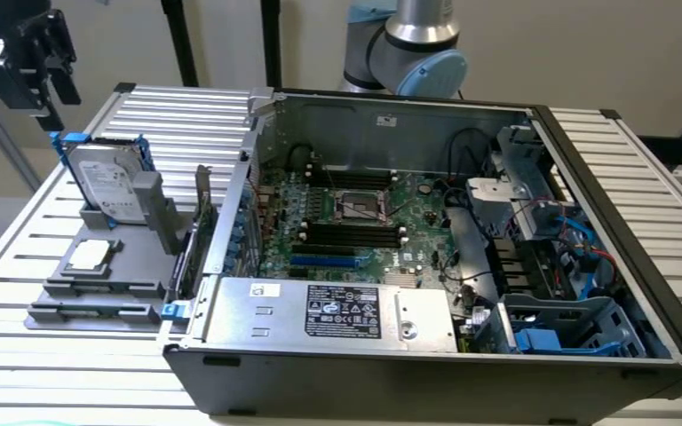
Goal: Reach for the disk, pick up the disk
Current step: 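Pick up the disk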
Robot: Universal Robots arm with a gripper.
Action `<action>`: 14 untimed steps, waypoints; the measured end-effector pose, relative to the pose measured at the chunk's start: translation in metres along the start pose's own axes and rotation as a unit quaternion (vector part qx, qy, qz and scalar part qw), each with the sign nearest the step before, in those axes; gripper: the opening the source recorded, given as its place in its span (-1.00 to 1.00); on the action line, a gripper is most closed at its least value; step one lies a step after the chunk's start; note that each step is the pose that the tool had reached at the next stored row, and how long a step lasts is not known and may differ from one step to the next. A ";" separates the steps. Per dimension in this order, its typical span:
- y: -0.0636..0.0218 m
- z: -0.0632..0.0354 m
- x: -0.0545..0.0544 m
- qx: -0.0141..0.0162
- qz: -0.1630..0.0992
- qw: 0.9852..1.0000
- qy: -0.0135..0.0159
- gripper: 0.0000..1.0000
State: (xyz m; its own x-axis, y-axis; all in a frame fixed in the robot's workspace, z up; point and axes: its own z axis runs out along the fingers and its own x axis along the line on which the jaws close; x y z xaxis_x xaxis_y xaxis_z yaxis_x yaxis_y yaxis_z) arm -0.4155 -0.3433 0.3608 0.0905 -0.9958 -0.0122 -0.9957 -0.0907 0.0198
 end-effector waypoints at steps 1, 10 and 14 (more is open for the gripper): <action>0.0000 0.0009 0.000 0.000 0.002 1.000 0.000 0.18; -0.0002 0.0165 0.000 0.001 0.036 0.999 -0.001 0.31; -0.0004 0.0240 0.001 0.001 0.044 0.999 -0.001 0.31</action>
State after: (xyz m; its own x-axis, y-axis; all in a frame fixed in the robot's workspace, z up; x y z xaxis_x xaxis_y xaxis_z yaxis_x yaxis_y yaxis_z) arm -0.4156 -0.3436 0.3368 0.0020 -0.9999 -0.0121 -0.9998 -0.0023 0.0183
